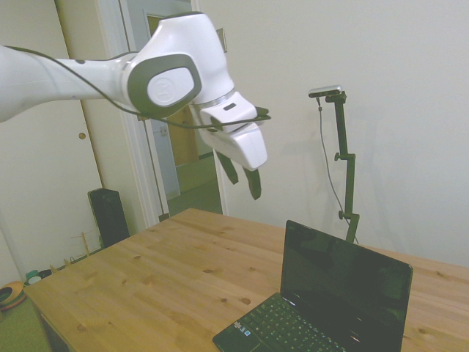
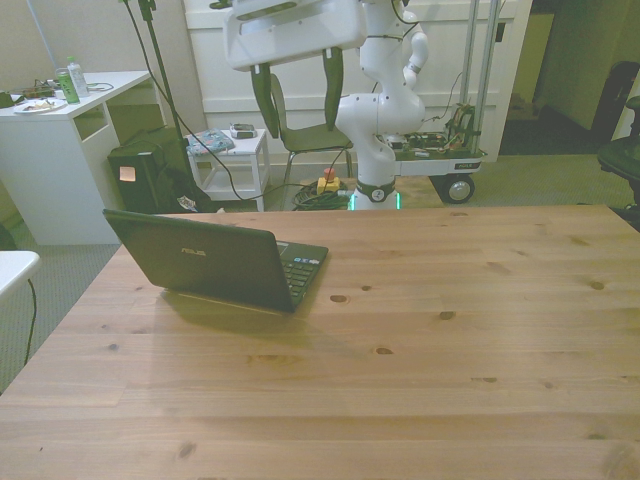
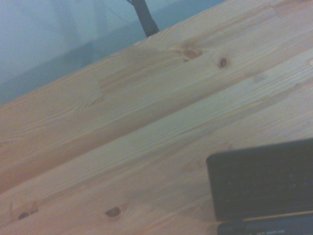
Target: Close the laptop
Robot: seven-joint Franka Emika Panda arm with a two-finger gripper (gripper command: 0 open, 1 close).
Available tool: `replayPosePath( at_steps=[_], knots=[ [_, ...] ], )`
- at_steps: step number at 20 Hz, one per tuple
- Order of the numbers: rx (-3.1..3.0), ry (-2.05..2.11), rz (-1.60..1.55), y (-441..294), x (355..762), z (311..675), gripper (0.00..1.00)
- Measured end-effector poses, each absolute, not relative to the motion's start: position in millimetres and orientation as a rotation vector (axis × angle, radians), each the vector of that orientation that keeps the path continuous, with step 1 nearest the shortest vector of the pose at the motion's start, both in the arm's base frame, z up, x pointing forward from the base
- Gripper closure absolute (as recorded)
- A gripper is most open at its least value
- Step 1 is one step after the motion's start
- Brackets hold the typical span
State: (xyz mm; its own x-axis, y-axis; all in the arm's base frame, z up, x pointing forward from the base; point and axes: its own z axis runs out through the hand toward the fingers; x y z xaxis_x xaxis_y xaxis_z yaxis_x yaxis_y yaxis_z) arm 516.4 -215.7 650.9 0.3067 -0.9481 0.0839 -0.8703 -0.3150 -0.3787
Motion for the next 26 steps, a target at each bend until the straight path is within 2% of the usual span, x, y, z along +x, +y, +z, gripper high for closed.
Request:
replayPosePath(
  at_steps=[6,14,15,21,26],
  knots=[
    [-2.283,1.725,-0.392,-259,563,659,0.00],
    [-2.310,1.791,-0.298,-300,615,631,0.00],
    [-2.319,1.800,-0.274,-304,619,626,1.00],
    [-2.348,1.835,-0.135,-323,637,584,1.00],
    [-2.357,1.845,-0.099,-327,638,577,1.00]
  ],
)
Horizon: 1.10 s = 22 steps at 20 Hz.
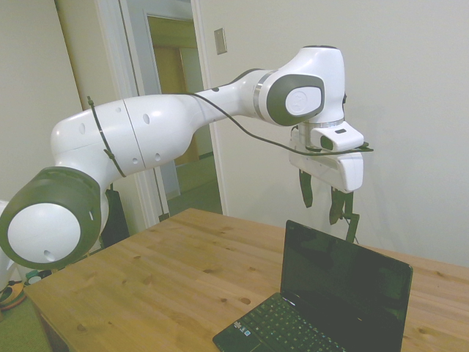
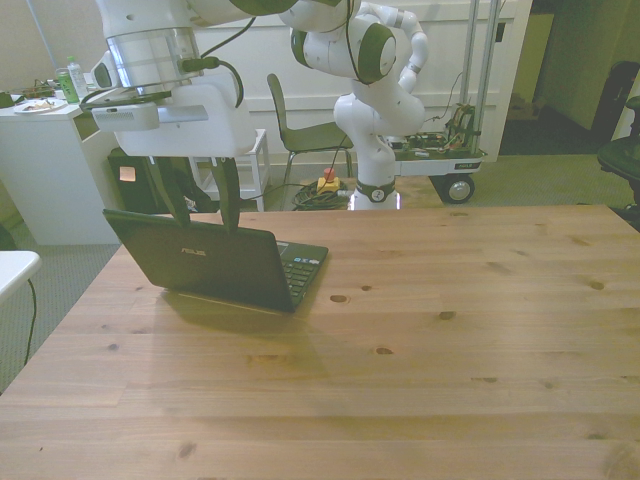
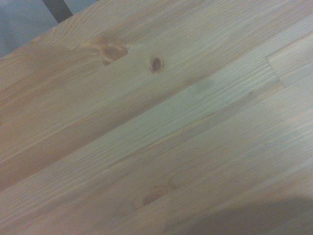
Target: Close the laptop
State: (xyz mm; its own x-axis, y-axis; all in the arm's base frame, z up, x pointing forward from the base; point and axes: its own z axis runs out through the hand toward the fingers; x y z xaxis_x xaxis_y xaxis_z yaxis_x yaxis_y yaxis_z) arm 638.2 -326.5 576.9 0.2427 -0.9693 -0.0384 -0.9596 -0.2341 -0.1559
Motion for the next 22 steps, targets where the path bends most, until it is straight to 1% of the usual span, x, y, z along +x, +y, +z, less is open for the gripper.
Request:
replayPosePath(
  at_steps=[12,22],
  knots=[
    [-2.361,1.883,-0.089,-346,627,573,1.00],
    [-2.407,1.891,0.004,-358,613,562,1.00]
  ],
)
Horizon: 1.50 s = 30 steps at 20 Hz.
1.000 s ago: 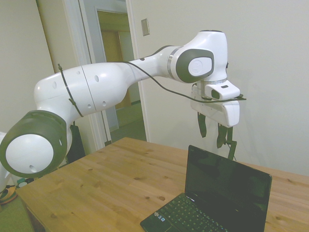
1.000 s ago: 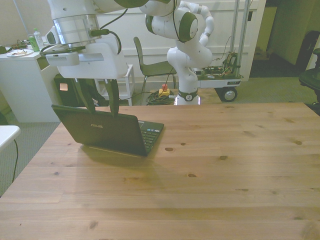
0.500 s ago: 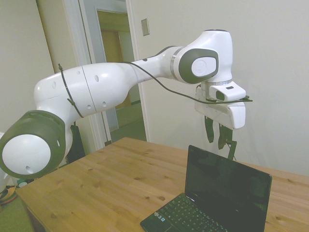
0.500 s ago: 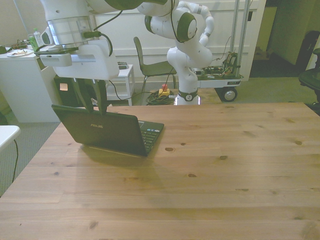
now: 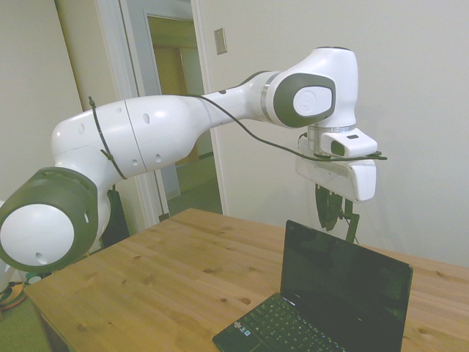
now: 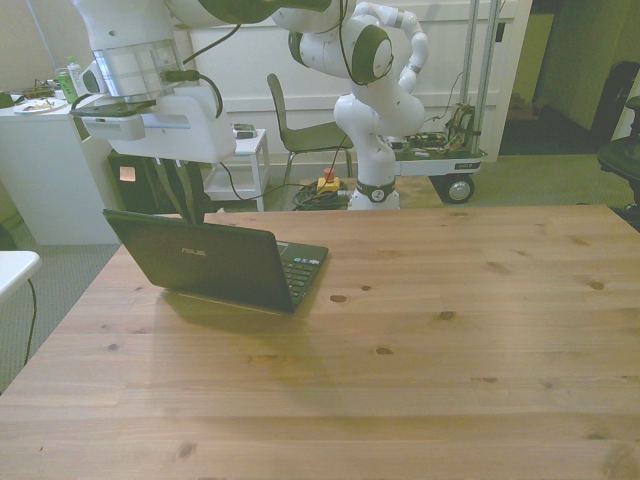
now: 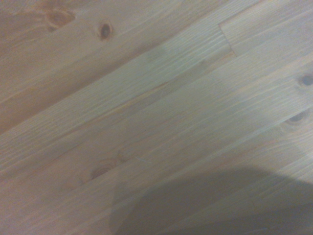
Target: Close the laptop
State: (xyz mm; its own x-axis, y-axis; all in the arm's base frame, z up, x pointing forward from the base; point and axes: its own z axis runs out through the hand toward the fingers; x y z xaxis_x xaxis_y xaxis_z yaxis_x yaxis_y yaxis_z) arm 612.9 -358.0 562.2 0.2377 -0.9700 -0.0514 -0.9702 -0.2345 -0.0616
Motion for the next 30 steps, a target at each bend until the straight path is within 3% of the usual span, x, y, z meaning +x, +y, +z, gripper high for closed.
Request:
replayPosePath(
  at_steps=[11,20,30],
  knots=[
    [-2.550,1.843,0.190,-342,594,543,1.00],
    [-2.538,1.748,-0.087,-328,547,620,1.00],
    [-2.436,1.809,-0.298,-372,575,617,1.00]
  ],
)
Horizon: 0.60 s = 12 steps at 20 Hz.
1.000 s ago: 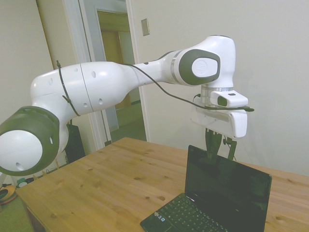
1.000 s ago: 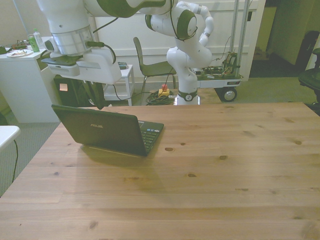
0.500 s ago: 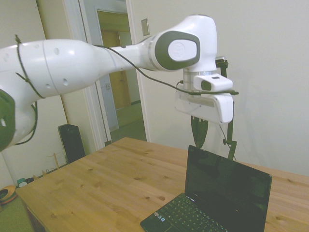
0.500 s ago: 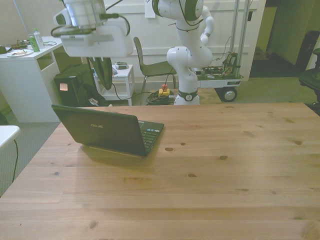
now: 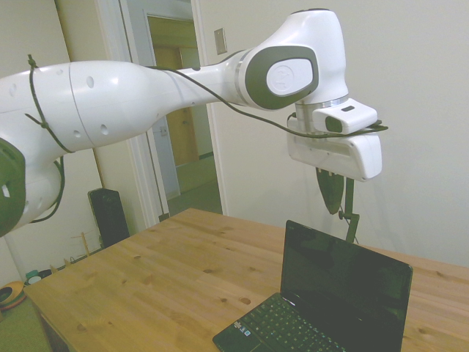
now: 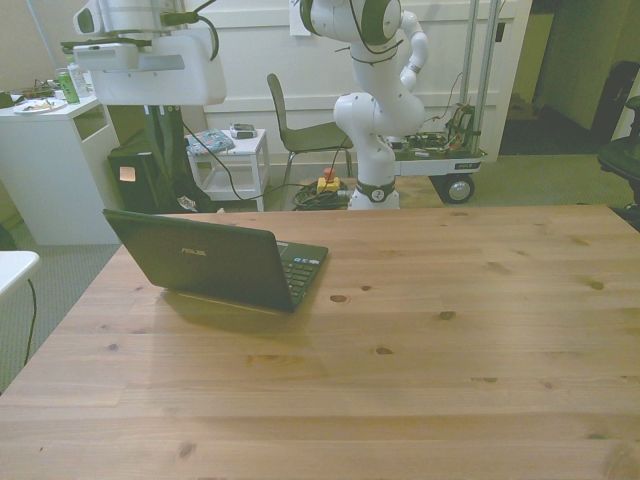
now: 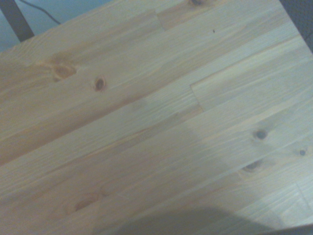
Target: Close the laptop
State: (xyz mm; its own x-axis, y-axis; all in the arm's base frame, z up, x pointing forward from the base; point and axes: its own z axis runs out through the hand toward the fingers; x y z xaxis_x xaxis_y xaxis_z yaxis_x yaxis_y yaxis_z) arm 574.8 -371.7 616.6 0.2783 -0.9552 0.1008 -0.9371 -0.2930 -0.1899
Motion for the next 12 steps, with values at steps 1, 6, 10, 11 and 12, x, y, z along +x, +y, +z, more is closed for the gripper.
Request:
replayPosePath(
  at_steps=[1,6,10,11,12],
  knots=[
    [-2.435,1.812,-0.307,-373,579,616,1.00],
    [-2.449,1.811,-0.320,-373,604,602,1.00],
    [-2.468,1.818,-0.203,-368,616,574,1.00],
    [-2.474,1.820,-0.172,-366,618,567,1.00],
    [-2.477,1.826,-0.146,-365,620,560,1.00]
  ],
)
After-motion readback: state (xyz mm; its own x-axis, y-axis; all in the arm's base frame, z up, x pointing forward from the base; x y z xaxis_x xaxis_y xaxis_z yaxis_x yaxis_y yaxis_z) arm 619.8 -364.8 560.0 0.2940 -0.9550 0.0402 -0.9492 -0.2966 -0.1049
